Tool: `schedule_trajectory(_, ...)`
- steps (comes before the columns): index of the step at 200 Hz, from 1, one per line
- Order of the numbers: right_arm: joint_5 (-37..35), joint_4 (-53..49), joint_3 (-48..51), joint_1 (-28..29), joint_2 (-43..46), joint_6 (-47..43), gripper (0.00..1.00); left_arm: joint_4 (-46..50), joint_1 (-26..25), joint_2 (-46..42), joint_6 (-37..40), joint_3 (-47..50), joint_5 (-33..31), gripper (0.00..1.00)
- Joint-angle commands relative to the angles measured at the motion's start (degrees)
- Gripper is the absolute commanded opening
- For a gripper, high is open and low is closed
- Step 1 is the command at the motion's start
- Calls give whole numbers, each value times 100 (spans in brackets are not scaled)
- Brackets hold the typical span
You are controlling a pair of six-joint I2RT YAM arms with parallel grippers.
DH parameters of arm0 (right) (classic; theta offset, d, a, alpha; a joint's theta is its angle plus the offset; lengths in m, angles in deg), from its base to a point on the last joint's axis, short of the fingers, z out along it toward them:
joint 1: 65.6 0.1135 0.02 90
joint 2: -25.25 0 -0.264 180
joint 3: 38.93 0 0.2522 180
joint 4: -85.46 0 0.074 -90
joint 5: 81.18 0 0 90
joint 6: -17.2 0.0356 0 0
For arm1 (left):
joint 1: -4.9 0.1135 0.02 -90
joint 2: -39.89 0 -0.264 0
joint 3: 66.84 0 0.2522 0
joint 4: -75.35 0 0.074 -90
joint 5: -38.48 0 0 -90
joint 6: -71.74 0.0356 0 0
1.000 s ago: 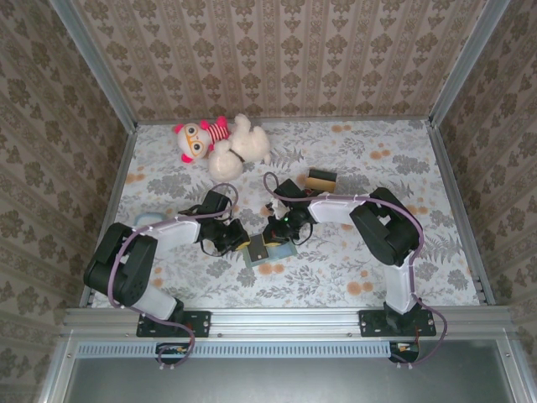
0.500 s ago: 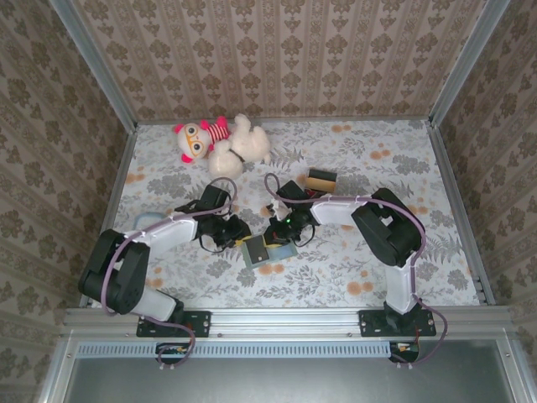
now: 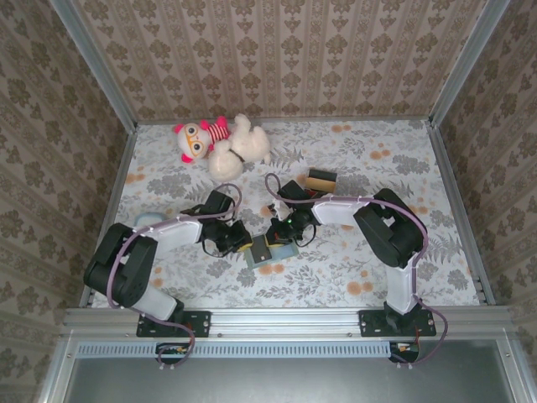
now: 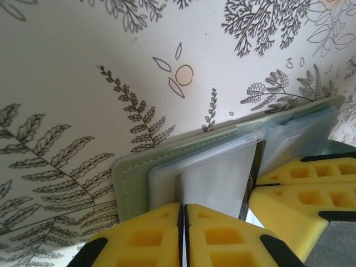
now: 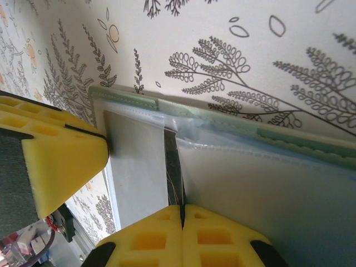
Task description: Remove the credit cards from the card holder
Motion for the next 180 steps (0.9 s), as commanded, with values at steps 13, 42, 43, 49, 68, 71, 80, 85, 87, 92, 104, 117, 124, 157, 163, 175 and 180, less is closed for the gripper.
schedule_trajectory(13,-438,-315,37,-33,171,-142,0,136,-48,148,56,14,-34,10)
schedule_trajectory(42,-77,-209,23,-40,133,-161,3,213,-48,143,115,-13,-72,10)
schedule_trajectory(43,-44,-200,18,-40,128,-157,3,213,-48,142,117,-13,-77,10)
schedule_trajectory(49,172,-171,-3,-40,78,-145,7,221,-48,148,120,-13,-79,10)
schedule_trajectory(68,384,-158,-61,-33,-89,-74,16,261,-48,177,151,-4,-116,9)
schedule_trajectory(71,380,-173,-65,-42,-103,-69,17,265,-48,190,150,3,-116,9)
schedule_trajectory(80,359,-199,-79,-41,-149,-82,19,260,-48,200,162,13,-129,9)
schedule_trajectory(85,362,-204,-78,-45,-174,-91,20,245,-48,207,158,28,-134,9)
schedule_trajectory(87,370,-203,-76,-41,-178,-92,21,245,-48,209,156,30,-134,9)
schedule_trajectory(92,390,-207,-86,-40,-201,-105,21,240,-48,211,155,39,-134,9)
schedule_trajectory(104,452,-210,-100,-32,-245,-132,22,230,-48,227,163,49,-134,9)
schedule_trajectory(117,510,-211,-133,-36,-293,-159,22,228,-48,238,164,58,-134,9)
schedule_trajectory(124,545,-200,-146,-29,-325,-170,22,230,-48,238,164,60,-134,9)
schedule_trajectory(157,710,-50,-154,-42,-366,-144,16,235,-48,241,164,81,-151,9)
schedule_trajectory(163,725,-55,-163,-41,-362,-146,15,241,-48,245,159,76,-160,9)
schedule_trajectory(175,727,-83,-163,-49,-316,-191,12,239,-48,230,155,77,-165,9)
schedule_trajectory(180,708,-104,-151,-57,-293,-225,10,238,-48,214,156,82,-161,10)
